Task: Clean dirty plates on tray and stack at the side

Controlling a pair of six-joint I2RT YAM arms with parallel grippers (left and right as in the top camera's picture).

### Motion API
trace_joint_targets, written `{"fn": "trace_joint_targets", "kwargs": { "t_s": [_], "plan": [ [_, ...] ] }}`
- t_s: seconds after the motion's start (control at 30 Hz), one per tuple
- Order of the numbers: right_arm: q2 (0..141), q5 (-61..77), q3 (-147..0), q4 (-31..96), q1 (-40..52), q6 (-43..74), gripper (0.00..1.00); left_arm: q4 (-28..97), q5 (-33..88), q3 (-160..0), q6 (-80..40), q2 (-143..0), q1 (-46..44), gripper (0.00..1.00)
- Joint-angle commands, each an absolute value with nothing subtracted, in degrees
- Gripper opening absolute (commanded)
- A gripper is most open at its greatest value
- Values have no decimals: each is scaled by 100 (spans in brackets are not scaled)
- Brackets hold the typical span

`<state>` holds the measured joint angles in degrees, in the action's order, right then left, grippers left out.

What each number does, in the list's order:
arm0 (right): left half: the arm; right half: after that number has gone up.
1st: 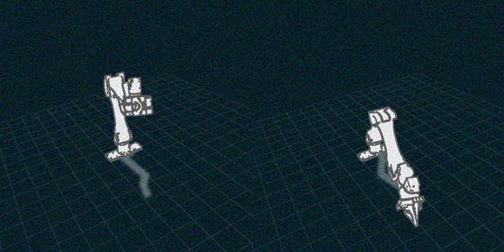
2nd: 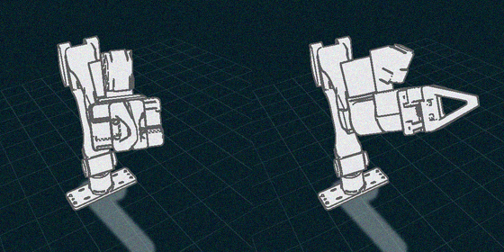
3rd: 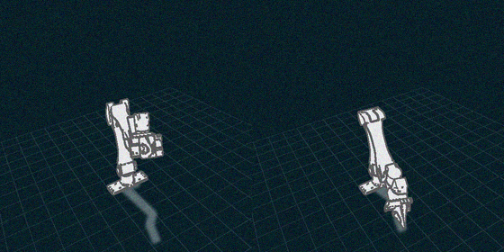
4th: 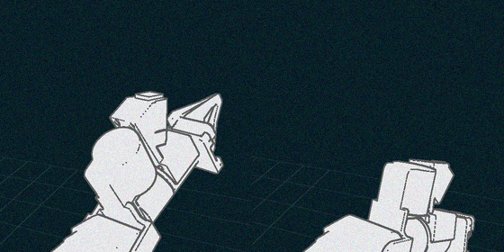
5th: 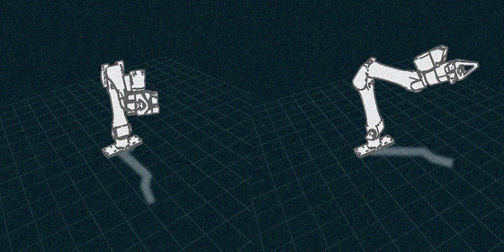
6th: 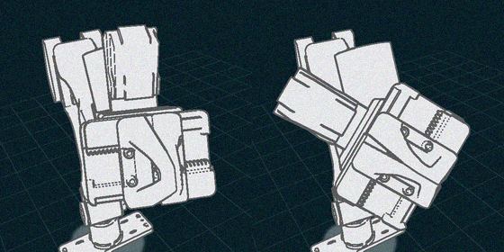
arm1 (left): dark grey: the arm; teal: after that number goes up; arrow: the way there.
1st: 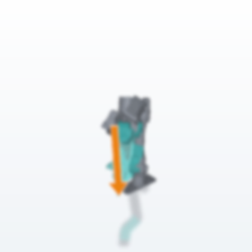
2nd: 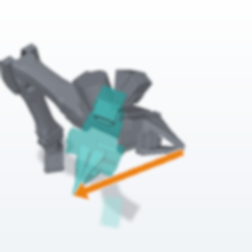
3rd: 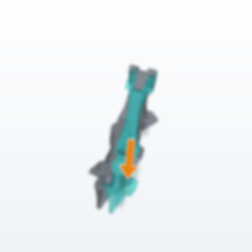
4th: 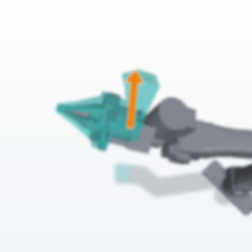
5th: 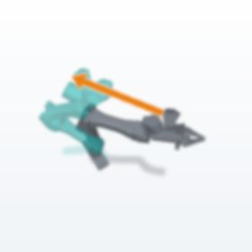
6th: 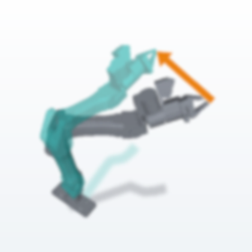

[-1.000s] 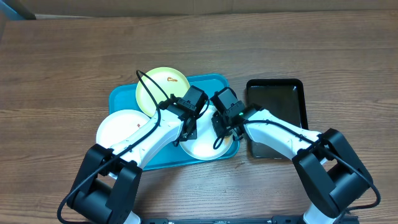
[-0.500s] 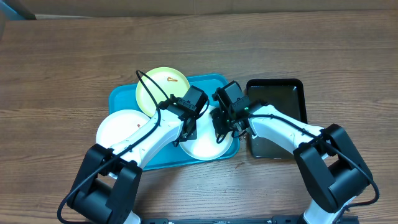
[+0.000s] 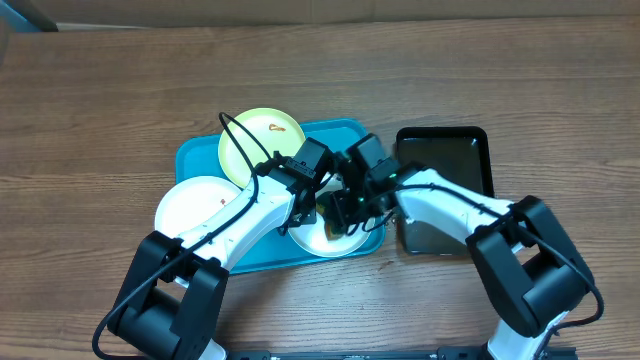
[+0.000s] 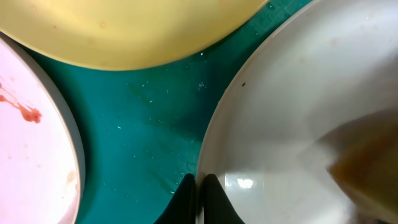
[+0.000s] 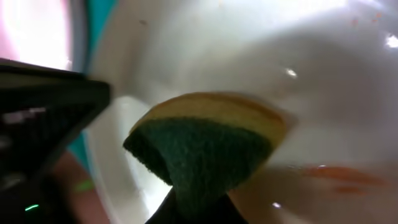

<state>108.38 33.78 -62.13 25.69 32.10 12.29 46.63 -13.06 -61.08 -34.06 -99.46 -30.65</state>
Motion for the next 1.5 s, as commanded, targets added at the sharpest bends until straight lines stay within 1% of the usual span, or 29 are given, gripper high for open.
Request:
{"fn": "trace_joint_targets", "kwargs": {
  "t_s": [0.0, 0.07, 0.17, 0.3, 0.5, 0.57, 0.67, 0.9, 1.03, 1.2, 1.33, 1.47],
  "plan": [
    [10390, 4886, -6632, 2556, 2652, 1044, 8, 4668, -1345, -6047, -3293, -10003, -3065, 4],
    [10106, 4958, -6696, 2694, 2408, 1026, 8, 4668, -1345, -6047, -3293, -10003, -3065, 4],
    [9699, 4838, -6696, 3127, 2071, 703, 8, 4668, -1345, -6047, -3293, -10003, -3065, 4],
    [9362, 3566, -6696, 4226, 1564, 550, 8, 4665, -1343, -6047, -3295, -10003, -3065, 4],
    [9354, 2139, -6670, 5140, 825, 554, 7, 4665, -1343, -6047, -3295, -10003, -3065, 4],
    [9354, 2049, -6672, 5293, 648, 554, 7, 4663, -1343, -6047, -3295, -10003, -3065, 4],
    [9354, 2473, -6670, 5319, 593, 552, 7, 4661, -1343, -6047, -3295, -10003, -3065, 4],
    [9354, 3575, -6580, 4932, 1009, 624, 5, 4663, -1343, -6047, -3295, -10003, -3065, 4],
    [9358, 3599, -6254, 4362, 1505, 836, 4, 4663, -1343, -6047, -3295, -10003, -3065, 4],
    [9367, 3089, -5577, 3087, 2327, 1256, 4, 4663, -1343, -6047, -3295, -10003, -3065, 4],
    [9367, 2272, -5155, 2130, 2897, 1365, 4, 4663, -1343, -6047, -3295, -10003, -3065, 4],
    [9389, 1461, -5074, 1695, 3238, 1358, 4, 4663, -1343, -6047, -3295, -10003, -3065, 4]
  ]
}}
